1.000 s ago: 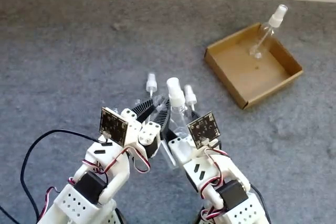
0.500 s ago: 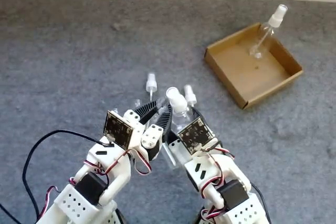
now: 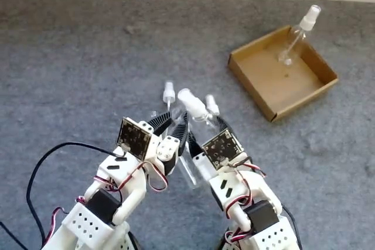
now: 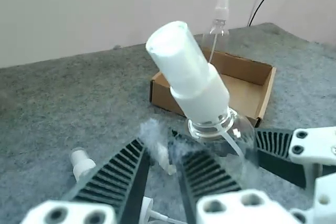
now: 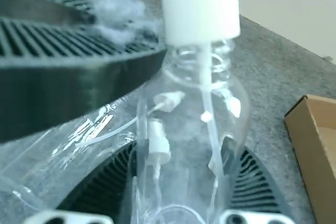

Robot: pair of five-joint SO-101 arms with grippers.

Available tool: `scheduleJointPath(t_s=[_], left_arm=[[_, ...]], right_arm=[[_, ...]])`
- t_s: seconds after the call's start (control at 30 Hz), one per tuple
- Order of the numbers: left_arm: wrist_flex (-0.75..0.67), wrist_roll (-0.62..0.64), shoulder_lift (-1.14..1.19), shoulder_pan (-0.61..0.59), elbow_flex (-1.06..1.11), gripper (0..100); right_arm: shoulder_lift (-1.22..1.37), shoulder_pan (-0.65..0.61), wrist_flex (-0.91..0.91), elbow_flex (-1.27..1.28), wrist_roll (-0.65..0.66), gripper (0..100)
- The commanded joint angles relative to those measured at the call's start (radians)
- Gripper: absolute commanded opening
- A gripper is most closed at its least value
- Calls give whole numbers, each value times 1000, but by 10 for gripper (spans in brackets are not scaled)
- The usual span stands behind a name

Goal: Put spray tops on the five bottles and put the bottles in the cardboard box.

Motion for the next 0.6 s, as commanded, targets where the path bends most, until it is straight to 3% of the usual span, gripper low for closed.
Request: scheduleJointPath(t_s=[0.0,0.47,0.57], left_arm=[[-23,-8,1,-21,-12,7],[-25,-9,10,-13,12,7],[-81,-12,10,-13,36,7]], right_arm=[[-19,16,-2,65,12,142],[-19,16,-2,62,12,143],[-19,16,1,58,12,143]])
